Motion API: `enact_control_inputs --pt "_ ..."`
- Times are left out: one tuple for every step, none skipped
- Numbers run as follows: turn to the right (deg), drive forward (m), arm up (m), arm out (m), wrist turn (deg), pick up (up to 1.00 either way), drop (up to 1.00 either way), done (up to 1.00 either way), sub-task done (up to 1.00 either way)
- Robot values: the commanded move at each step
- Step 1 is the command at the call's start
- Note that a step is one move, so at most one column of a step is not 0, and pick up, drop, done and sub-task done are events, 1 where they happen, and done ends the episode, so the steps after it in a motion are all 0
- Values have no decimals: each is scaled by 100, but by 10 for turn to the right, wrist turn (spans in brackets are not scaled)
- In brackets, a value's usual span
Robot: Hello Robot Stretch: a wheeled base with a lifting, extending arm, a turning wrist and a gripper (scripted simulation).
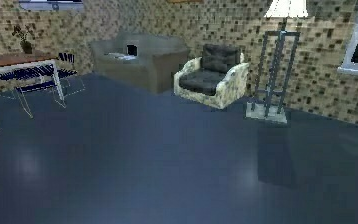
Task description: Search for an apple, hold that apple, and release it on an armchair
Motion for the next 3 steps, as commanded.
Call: enact_control_inputs --pt "0 100 0 0 0 0 0 0 0" --pt "0 100 0 0 0 0 0 0 0" --pt "-30 0 0 0 0 0 0 0 0"
